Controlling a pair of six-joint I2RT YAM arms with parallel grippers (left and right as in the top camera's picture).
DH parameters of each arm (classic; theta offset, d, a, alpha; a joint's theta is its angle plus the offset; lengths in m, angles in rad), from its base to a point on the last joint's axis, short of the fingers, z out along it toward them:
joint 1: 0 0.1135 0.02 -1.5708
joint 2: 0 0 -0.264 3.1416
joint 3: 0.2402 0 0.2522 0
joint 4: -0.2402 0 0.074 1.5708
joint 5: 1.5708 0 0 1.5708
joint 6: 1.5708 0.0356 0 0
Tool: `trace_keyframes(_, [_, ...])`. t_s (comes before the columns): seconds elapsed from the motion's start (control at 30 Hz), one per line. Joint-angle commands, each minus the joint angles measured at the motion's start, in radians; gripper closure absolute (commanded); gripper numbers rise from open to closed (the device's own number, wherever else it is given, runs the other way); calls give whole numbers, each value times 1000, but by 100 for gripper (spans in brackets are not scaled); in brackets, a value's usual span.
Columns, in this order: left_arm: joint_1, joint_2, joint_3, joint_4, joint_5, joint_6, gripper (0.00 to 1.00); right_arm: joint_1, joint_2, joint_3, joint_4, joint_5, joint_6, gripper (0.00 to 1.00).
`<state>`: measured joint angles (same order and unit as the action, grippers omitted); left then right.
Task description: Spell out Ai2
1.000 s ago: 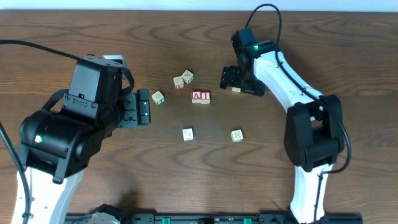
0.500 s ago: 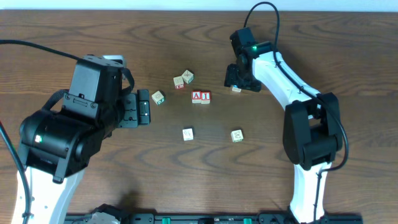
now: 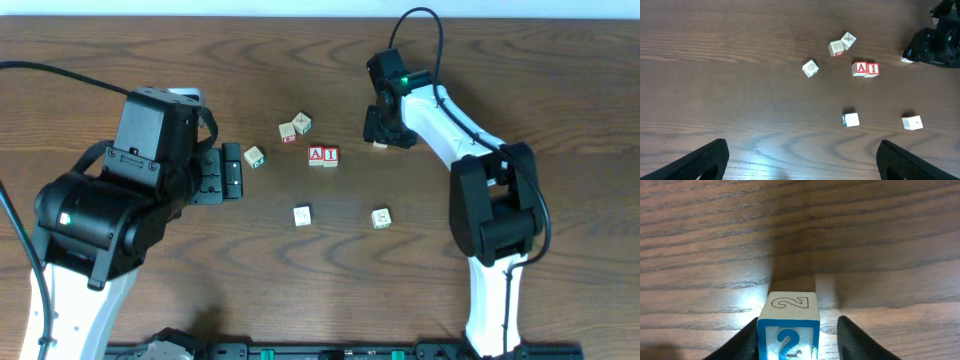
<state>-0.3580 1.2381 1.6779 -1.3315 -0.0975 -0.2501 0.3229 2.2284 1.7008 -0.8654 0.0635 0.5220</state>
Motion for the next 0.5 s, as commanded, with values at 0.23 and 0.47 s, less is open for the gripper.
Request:
trace_keyframes(0.23, [0,3,10,-5,-13,0,5,0,23,6,-11,13,-8,69])
trace_keyframes(0.47, [0,3,10,-4,-13,-1,5,3,-28,6,-30,-29,-34,70])
